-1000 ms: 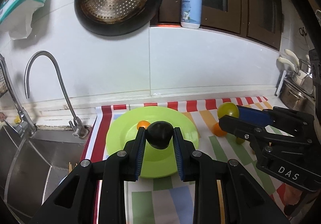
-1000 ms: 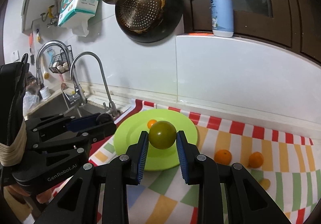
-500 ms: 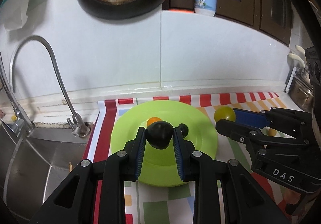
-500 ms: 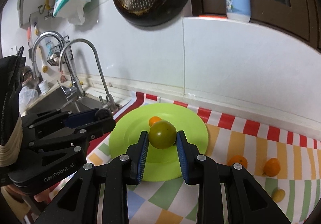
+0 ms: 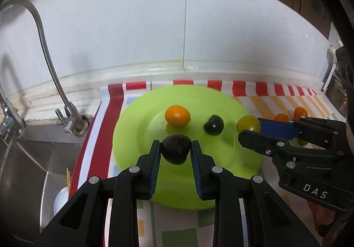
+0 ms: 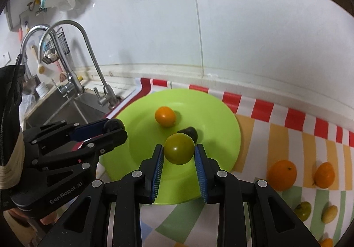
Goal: Organize fruits
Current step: 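Open the left gripper over the plate while the right releases the green fruit onto it, then move both open grippers away from the plate toward the remaining fruits, then grasp the brown kiwi-like fruit with the left gripper while the right grasps an orange, then carry the brown fruit with the left gripper while the right carries the orange to the plate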
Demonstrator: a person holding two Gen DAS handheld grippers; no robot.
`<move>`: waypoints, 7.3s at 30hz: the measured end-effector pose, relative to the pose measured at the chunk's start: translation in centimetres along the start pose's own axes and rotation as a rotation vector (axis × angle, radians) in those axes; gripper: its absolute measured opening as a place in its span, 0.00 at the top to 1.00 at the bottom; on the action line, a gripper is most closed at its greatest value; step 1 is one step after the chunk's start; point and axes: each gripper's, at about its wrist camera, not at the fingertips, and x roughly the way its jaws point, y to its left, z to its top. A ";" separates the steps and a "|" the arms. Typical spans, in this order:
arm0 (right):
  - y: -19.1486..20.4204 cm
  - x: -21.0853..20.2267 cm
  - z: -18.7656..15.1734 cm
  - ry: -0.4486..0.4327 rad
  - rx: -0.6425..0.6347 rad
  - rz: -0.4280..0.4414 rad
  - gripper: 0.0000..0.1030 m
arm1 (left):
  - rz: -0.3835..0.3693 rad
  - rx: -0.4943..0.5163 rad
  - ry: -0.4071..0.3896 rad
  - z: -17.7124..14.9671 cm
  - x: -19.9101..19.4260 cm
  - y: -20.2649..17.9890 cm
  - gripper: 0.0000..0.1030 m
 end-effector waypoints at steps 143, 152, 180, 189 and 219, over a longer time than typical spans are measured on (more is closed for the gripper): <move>-17.4 -11.8 -13.5 0.094 0.114 -0.213 0.67 | -0.473 0.483 0.113 -2.1 2.6 -25.7 0.75; -17.3 -12.2 -13.5 0.084 0.158 -0.209 0.69 | -0.445 0.426 0.123 -2.1 1.6 -24.8 0.75; -11.8 -18.5 -9.9 -0.109 0.127 -0.207 0.69 | -0.277 0.234 -0.050 -0.5 -8.0 -19.4 0.75; -9.2 -19.5 -9.2 -0.152 0.106 -0.190 0.69 | -0.219 0.183 -0.107 -0.7 -10.8 -17.1 0.75; -0.4 -16.8 -4.5 -0.218 0.013 -0.050 0.69 | -0.009 0.059 -0.202 -0.8 -15.0 -7.4 0.75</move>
